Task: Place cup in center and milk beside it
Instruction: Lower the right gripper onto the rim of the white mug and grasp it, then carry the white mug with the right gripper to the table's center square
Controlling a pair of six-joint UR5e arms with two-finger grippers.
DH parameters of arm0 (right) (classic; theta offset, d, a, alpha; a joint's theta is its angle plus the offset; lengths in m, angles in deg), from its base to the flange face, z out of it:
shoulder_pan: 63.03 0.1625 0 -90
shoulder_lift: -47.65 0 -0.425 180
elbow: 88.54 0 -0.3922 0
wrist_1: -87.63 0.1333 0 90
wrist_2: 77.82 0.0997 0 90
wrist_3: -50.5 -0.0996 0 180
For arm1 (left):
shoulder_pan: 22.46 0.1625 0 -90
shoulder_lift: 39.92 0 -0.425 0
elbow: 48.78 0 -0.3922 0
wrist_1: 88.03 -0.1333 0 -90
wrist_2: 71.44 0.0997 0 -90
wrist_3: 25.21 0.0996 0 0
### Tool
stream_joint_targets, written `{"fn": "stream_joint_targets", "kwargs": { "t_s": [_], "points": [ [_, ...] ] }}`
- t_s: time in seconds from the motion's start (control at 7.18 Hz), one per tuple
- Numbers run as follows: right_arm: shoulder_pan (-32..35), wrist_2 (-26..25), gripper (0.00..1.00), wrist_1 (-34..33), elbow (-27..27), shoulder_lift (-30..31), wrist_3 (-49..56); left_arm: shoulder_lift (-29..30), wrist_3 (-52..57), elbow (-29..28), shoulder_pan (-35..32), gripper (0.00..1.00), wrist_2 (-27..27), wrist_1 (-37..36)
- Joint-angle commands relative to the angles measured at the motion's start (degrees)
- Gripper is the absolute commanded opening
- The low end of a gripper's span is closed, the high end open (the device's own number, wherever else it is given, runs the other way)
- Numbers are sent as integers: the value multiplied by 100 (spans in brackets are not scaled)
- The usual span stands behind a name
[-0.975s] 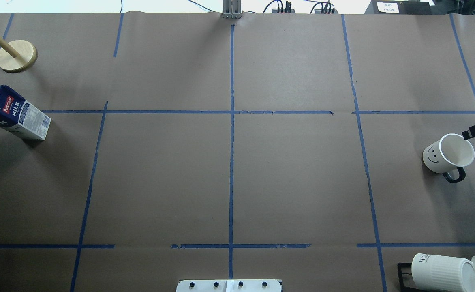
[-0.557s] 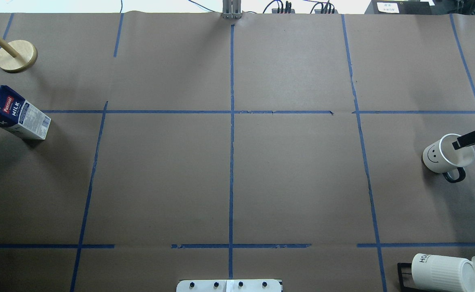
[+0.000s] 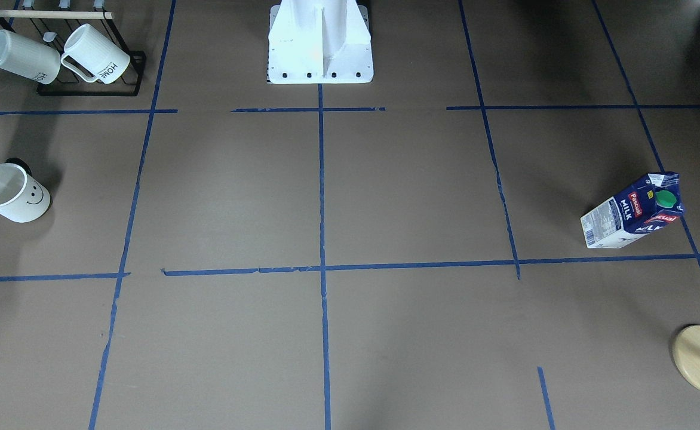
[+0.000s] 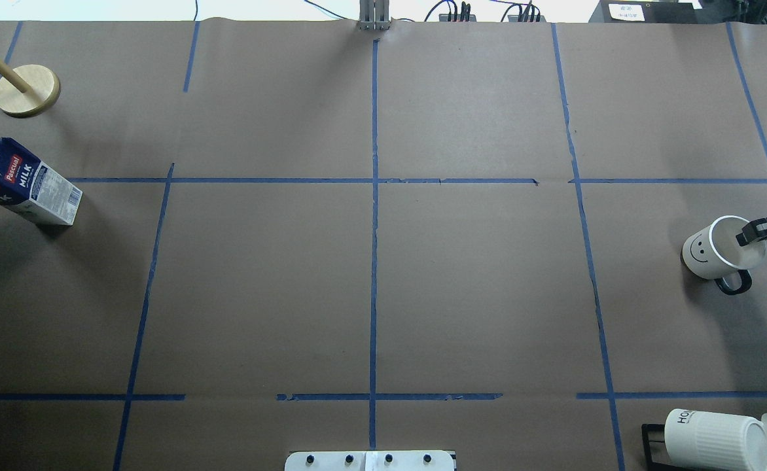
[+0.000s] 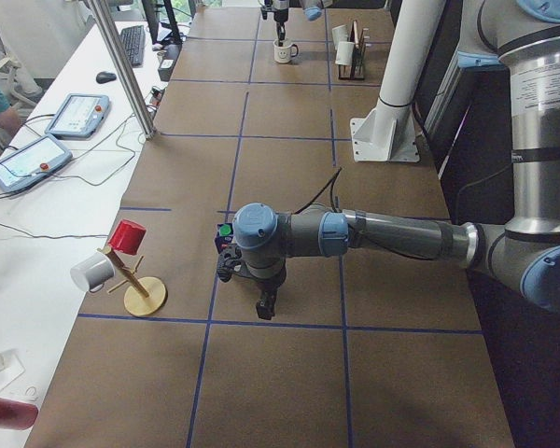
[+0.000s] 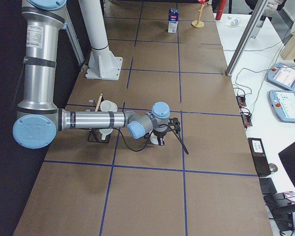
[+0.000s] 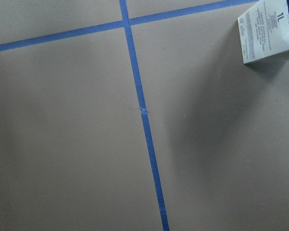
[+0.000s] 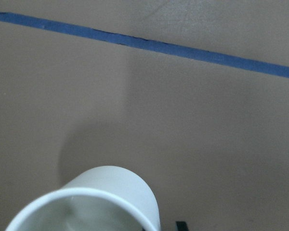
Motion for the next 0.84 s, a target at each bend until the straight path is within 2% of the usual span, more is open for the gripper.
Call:
{"fn": "stream_joint_targets", "kwargs": {
  "t_s": [0.0, 0.14, 0.42, 0.56, 0.7],
  "points": [
    [4, 81, 0, -111, 108, -211, -34, 4, -2, 1, 0, 100, 2, 1],
    [12, 273, 0, -530, 257, -543, -296, 4, -2, 19, 0, 100, -7, 1],
    [-101, 240, 0, -1846, 618, -1631, -962, 4, -2, 45, 0, 100, -7, 1],
    [-363, 144, 0, -2470, 758, -2167, -1445, 4, -2, 54, 0, 100, -7, 1],
    [-844, -170, 0, -2964, 751, -2817, -2093, 4, -2, 63, 0, 100, -7, 1]
  ]
}}
